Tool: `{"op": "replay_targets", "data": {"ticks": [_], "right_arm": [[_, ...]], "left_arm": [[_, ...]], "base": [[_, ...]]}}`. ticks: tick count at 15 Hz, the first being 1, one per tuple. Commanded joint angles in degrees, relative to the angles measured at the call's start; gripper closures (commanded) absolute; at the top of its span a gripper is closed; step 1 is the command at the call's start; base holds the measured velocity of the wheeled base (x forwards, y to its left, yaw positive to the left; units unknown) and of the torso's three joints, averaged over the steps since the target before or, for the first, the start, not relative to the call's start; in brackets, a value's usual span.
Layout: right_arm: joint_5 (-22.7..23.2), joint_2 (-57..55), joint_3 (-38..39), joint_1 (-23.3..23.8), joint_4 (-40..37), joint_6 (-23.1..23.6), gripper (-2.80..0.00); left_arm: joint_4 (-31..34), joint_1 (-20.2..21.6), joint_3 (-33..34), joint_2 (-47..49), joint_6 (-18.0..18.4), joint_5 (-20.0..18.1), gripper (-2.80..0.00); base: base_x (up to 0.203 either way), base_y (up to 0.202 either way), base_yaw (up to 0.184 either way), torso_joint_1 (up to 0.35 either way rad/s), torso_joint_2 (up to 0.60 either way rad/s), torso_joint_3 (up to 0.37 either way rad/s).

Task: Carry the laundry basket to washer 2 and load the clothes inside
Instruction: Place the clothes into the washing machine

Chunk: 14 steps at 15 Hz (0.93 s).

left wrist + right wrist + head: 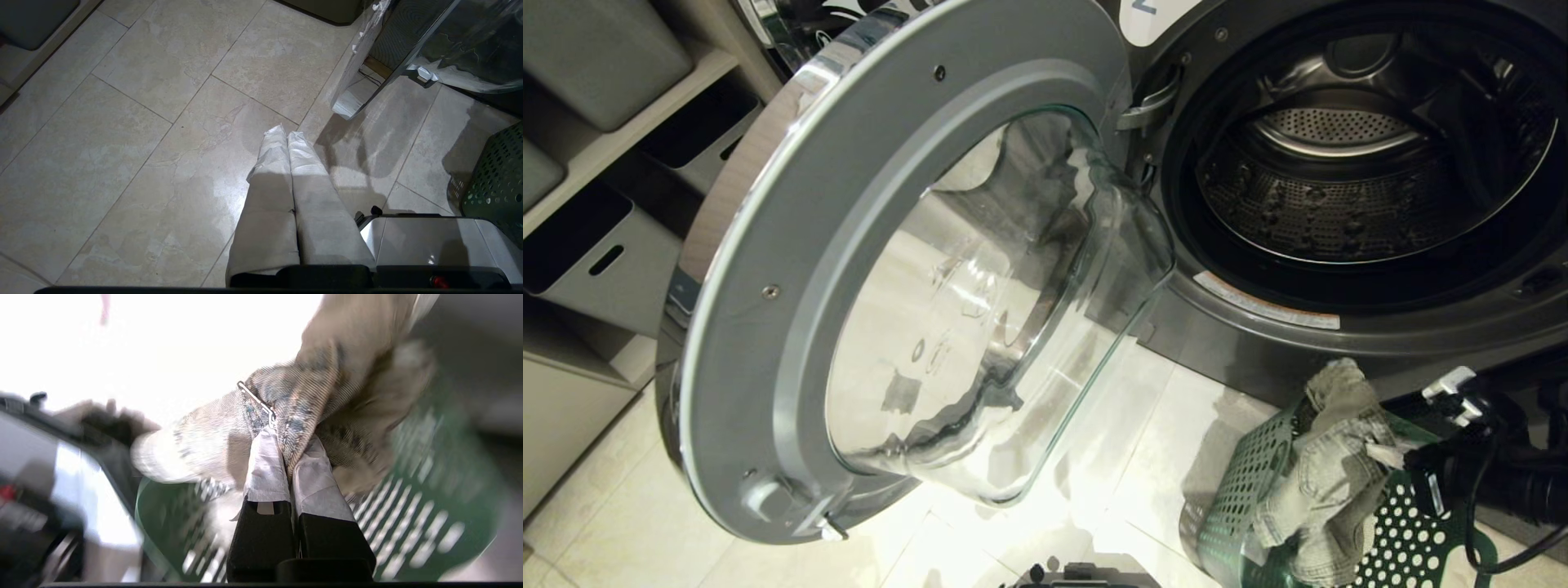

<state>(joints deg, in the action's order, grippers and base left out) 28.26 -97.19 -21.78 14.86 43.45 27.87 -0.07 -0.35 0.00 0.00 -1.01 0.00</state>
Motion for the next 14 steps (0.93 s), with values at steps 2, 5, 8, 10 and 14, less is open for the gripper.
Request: {"op": "replay_targets", "data": {"ticks": [2, 5, 8, 10, 14], "right_arm": [[2.02, 6.64, -0.82, -2.18, 5.27, 0.28, 0.00], [3.16, 9.27, -1.13, -5.40, 7.76, 1.23, 0.00], [3.04, 7.58, -3.57, -9.69, 15.75, 2.69, 0.00], [2.94, 4.56, -5.52, -12.22, 19.03, 5.13, 0.00], [-2.78, -5.17, -16.46, -14.05, 20.18, 12.49, 0.00]], "left_arm": [[-0.01, 0.00, 0.09, 0.09, -0.04, 0.09, 0.00], [-0.01, 0.00, 0.09, 0.09, -0.04, 0.00, 0.00], [-0.01, 0.00, 0.09, 0.09, -0.04, 0.00, 0.00], [-0.01, 0.00, 0.09, 0.09, -0.04, 0.00, 0.00], [-0.01, 0.00, 0.09, 0.09, -0.04, 0.00, 0.00]], "base": [[0.000, 0.000, 0.000, 0.000, 0.00, 0.000], [0.000, 0.000, 0.000, 0.000, 0.00, 0.000], [0.000, 0.000, 0.000, 0.000, 0.00, 0.000], [0.000, 0.000, 0.000, 0.000, 0.00, 0.000], [0.000, 0.000, 0.000, 0.000, 0.00, 0.000]]}}
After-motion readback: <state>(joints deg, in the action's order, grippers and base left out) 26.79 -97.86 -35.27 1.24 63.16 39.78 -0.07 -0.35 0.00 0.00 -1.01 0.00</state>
